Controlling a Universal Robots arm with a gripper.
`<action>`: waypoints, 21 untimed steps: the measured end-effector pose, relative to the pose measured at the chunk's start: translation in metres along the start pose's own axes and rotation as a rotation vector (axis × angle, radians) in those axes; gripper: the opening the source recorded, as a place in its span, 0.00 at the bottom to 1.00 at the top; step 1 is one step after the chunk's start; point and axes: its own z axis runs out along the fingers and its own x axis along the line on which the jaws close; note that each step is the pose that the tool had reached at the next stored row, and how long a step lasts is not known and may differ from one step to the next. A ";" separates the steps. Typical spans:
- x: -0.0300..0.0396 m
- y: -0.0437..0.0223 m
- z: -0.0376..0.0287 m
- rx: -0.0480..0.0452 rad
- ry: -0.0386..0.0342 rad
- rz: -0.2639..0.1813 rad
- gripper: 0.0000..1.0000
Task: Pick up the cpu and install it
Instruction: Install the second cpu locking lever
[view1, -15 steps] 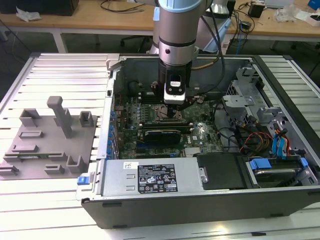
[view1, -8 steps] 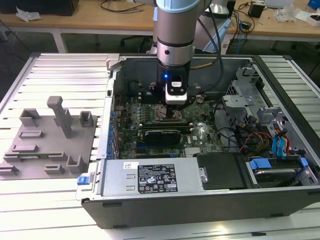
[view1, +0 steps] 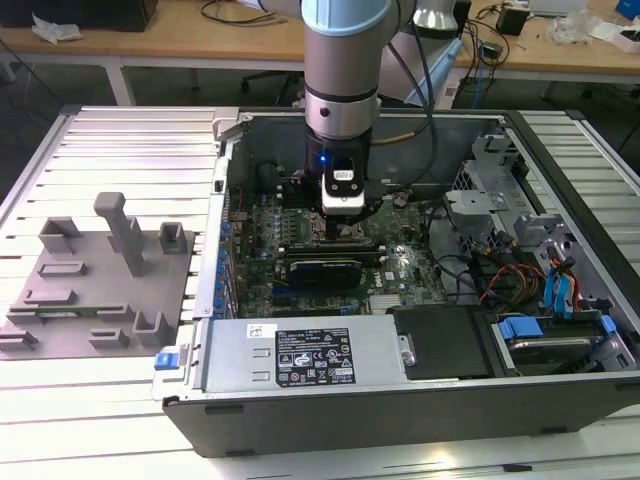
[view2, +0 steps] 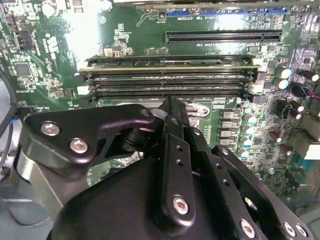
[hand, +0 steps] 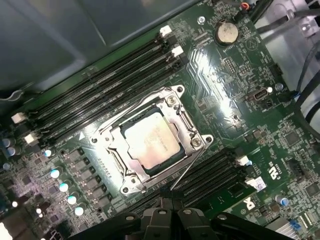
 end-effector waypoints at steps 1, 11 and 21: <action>0.0003 -0.0001 0.0011 0.0005 0.0001 0.007 0.11; 0.0148 -0.0085 0.0145 0.0035 0.0011 0.062 0.11; 0.0169 -0.0106 0.0198 -0.0077 -0.0110 0.067 0.11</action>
